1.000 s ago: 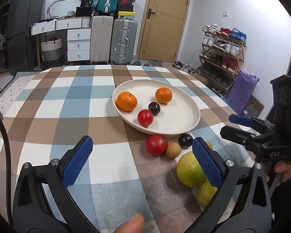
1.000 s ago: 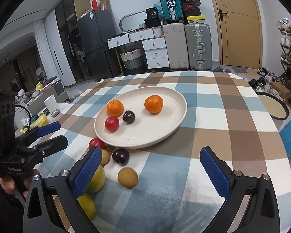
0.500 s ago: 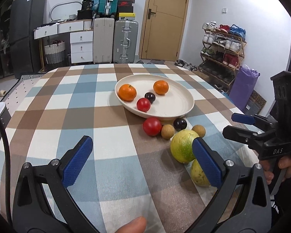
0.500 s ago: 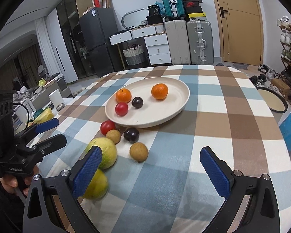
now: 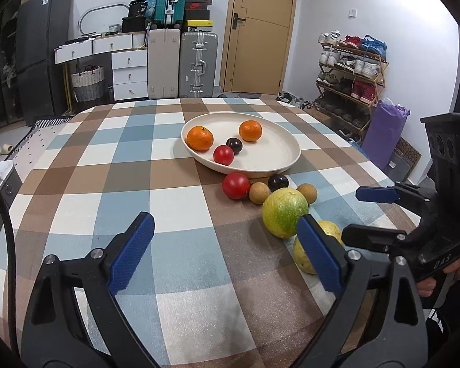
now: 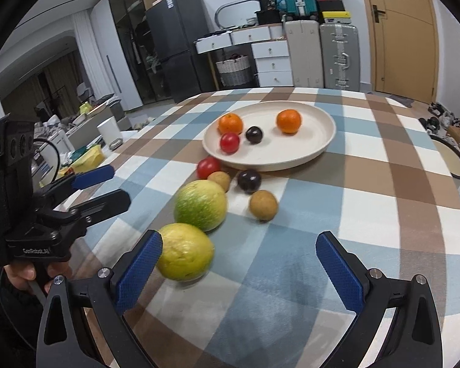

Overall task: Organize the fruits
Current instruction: 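Withdraw both tools from the plate and move toward the remaining fruits, then close right tool on the yellow pomelo while left tool approaches the green-yellow citrus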

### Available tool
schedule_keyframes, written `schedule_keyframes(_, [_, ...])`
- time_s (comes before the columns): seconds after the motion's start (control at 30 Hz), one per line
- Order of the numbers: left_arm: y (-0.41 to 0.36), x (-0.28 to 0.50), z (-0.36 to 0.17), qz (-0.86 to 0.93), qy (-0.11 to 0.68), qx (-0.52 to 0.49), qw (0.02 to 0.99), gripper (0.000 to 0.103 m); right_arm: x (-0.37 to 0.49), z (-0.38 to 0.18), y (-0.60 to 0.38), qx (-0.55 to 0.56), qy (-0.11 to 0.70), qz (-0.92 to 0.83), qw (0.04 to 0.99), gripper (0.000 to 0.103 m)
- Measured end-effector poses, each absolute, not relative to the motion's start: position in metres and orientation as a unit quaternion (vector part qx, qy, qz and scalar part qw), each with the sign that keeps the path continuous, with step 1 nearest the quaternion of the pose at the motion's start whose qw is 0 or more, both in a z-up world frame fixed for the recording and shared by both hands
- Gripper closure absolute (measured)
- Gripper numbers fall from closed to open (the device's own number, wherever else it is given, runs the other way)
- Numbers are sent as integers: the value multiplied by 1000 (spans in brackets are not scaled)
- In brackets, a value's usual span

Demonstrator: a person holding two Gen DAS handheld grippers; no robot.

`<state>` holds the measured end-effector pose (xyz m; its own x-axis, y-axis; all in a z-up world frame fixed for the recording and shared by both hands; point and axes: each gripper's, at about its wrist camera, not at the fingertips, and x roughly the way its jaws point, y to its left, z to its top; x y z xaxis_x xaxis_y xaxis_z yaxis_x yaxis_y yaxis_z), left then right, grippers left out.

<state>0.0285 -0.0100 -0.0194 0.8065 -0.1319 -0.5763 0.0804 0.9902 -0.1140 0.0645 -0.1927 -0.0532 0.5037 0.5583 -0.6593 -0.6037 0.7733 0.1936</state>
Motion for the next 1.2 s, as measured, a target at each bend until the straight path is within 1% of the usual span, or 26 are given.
schedule_keyframes(0.17, [-10, 29, -19, -57, 307, -43, 949, 9, 61, -58, -181, -43, 385, 352, 852, 1])
schedule_keyframes(0.4, [-10, 29, -19, -57, 308, -45, 949, 8, 60, -65, -166, -58, 403, 362, 838, 11])
schedule_keyframes(0.43, [-10, 29, -19, -57, 308, -45, 949, 8, 60, -66, -164, -59, 406, 364, 836, 15])
schedule_keyframes(0.5, [-10, 30, -20, -56, 309, -47, 948, 8, 60, -67, -161, -62, 410, 369, 832, 19])
schedule_keyframes(0.57, [-9, 31, -21, -54, 312, -50, 947, 8, 59, -68, -158, -63, 413, 374, 828, 25])
schedule_keyframes(0.6, [-9, 31, -21, -55, 313, -52, 947, 8, 59, -69, -156, -63, 415, 377, 825, 31])
schedule_keyframes(0.67, [-8, 31, -22, -53, 314, -55, 946, 8, 60, -71, -154, -66, 422, 379, 821, 38])
schedule_keyframes(0.7, [-7, 31, -22, -52, 314, -56, 946, 8, 60, -71, -153, -64, 423, 384, 818, 44])
schedule_keyframes(0.73, [-7, 31, -23, -52, 314, -57, 946, 8, 59, -71, -153, -62, 423, 387, 817, 47])
schedule_keyframes(1.1, [-8, 32, -22, -51, 319, -51, 945, 8, 60, -49, -178, -40, 382, 374, 844, 48])
schedule_keyframes(1.2, [-10, 34, -23, -58, 326, -64, 941, 8, 64, -44, -189, -34, 372, 360, 855, 48])
